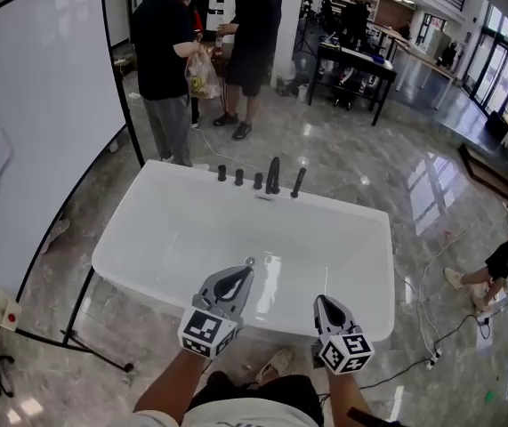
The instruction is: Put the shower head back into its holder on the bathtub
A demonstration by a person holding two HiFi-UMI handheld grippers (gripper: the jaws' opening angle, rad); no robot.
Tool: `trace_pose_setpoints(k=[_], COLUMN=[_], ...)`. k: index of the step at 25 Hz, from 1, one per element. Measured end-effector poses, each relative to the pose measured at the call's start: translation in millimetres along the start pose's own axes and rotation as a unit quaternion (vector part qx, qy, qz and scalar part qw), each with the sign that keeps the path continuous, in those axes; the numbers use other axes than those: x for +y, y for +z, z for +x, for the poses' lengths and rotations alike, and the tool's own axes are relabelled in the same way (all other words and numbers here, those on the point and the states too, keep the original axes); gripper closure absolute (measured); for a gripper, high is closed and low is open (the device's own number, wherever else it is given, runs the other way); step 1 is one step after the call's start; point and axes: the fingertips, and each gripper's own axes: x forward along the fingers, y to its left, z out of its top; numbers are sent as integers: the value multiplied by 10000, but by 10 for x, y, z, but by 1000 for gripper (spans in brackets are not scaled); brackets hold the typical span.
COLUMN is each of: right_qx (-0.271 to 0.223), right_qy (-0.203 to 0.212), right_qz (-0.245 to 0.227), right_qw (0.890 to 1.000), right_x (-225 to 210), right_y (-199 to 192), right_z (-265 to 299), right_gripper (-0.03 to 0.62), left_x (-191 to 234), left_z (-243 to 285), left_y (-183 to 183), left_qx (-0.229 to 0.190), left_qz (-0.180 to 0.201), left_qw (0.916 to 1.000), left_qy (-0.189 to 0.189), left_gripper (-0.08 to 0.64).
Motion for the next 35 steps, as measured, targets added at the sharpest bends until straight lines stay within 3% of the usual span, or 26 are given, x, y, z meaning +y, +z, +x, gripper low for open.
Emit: trace_pose_setpoints(k=[6, 14, 23, 31, 35], right_qx=[-229, -475, -768, -868, -865], right_qy=[59, 324, 673, 789, 744], right_qz=[-105, -444, -594, -634, -562], right_qw=[9997, 9974, 9930, 9911, 9919], right_x=[730, 1097, 797, -118, -363], right_y=[211, 693, 1013, 1192, 1160], right_z=[-450, -739, -1122, -1861, -1975], right_gripper=[581, 581, 580, 580, 581], left_x=[-229, -378, -892, -1840, -1998], left_z=[-771, -1284, -1120, -664, -582], left_y=[263, 506, 679, 750, 753], left_qx=[-11, 32, -8, -88, -29], left_qz=[6, -114, 76, 137, 147], left_qw=[9999, 9999, 9992, 9970, 9971], left_qy=[-159, 92, 390, 761, 750], left_gripper=[541, 541, 541, 541, 541])
